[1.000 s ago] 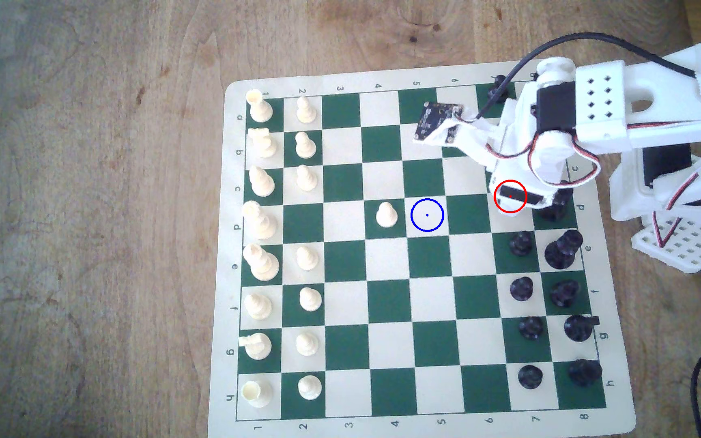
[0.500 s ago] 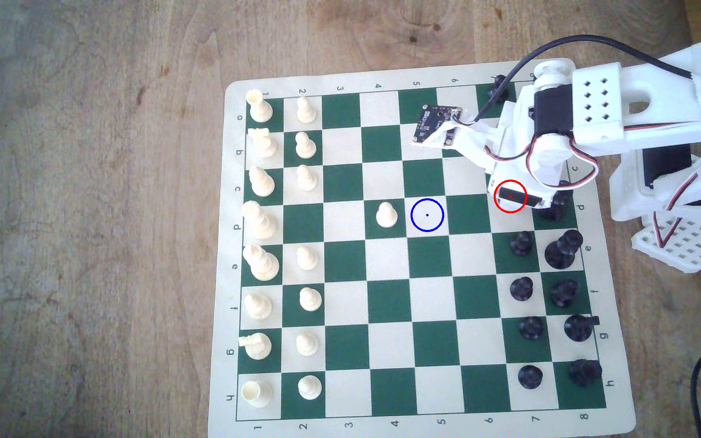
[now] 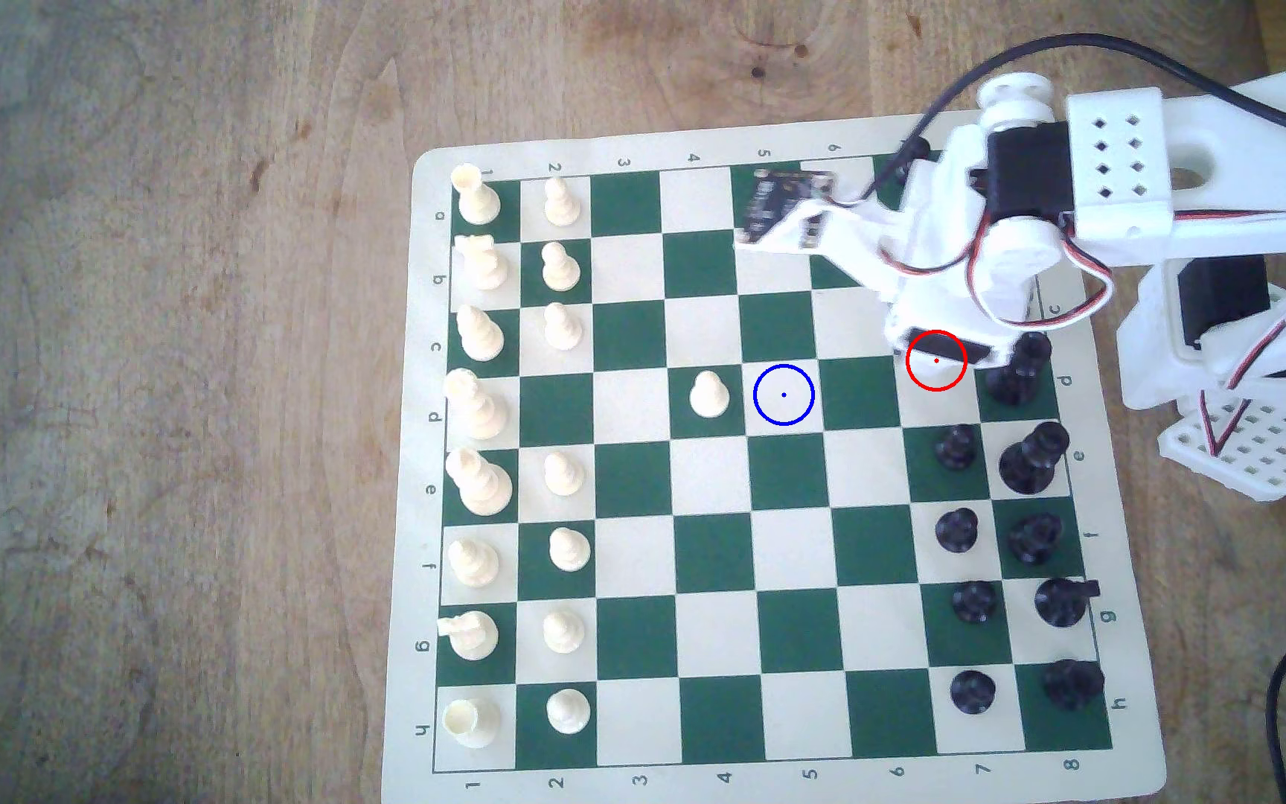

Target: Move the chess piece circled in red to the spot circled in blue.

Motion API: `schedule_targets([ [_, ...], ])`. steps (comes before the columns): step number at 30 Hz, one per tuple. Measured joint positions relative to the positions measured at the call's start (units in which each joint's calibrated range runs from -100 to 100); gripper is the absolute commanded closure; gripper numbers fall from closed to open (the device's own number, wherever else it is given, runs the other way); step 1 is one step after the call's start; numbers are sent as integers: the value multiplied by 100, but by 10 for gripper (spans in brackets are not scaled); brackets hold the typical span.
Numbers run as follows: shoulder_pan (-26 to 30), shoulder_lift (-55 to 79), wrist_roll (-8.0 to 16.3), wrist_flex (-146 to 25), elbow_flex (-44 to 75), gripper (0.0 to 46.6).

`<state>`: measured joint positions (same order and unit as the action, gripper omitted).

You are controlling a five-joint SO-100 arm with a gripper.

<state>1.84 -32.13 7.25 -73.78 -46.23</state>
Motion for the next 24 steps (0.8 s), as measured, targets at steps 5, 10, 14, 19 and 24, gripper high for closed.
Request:
schedule_targets([
  [5,214,1014,78,135,1057,464],
  [10,369,2162,88,343,1961,464],
  [14,383,2731,112,645,2286,464],
  [19,516,3192,88,892,2359,464],
  [24,487,3444,98,988,2359,464],
])
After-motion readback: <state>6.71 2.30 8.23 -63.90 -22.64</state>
